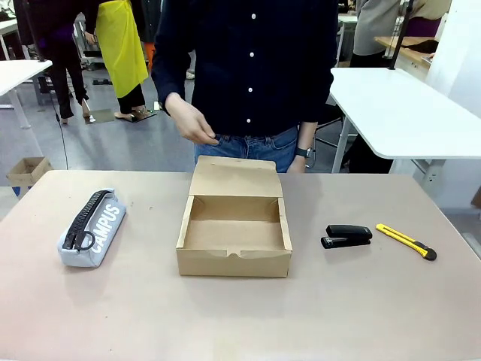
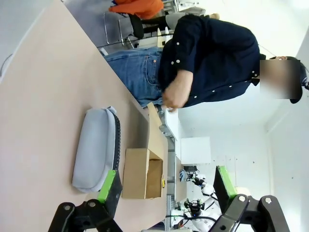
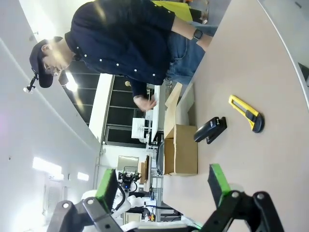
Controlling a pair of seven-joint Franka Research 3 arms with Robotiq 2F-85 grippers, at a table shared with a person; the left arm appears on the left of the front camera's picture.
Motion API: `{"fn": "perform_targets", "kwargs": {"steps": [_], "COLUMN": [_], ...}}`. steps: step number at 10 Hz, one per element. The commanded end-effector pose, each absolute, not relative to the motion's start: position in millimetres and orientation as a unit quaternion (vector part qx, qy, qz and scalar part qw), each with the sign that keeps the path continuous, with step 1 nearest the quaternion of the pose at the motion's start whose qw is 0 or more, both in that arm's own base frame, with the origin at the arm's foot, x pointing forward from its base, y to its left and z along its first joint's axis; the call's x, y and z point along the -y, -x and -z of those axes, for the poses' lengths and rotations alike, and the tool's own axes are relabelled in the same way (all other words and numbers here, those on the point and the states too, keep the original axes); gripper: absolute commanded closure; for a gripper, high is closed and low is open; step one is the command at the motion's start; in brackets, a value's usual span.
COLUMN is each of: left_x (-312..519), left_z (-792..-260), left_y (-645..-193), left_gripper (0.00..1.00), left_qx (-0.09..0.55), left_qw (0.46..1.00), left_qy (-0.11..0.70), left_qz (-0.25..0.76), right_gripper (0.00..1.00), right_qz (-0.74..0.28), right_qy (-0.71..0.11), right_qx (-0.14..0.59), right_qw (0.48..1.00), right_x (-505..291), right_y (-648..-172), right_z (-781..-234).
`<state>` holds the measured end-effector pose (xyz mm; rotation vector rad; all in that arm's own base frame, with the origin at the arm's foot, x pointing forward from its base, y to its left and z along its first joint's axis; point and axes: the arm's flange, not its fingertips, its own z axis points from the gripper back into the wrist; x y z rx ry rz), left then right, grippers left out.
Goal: Pack the items into the box.
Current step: Pick up the item specified by the human and place it in the Mailer Box.
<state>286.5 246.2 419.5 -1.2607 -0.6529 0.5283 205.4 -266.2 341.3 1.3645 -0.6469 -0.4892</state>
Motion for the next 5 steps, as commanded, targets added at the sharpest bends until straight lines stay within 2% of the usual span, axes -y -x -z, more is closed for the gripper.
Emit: {"fn": "perform_targets", "kwargs": {"steps": [1,5], "left_x": [-256.5,-256.5], "left_z": [-421.4,-421.4], "left_y": [-278.6,-278.6], "left_gripper": [0.0,0.0], "left_qx": [0.308,0.308], "left_qw": [0.72,0.72], "left_qy": [0.577,0.577], "left_qz": [-0.233,-0.233], "right_gripper": [0.0,0.0], "right_qz": [0.214,0.214], "right_qy": [-0.608,-0.608], "right_qx": [0.304,0.304], "right_qw": [0.702,0.702], "right_x": [268.7,268.7], "right_y": [-197.8,-197.8], "right_z": [-351.7,-351.7]}}
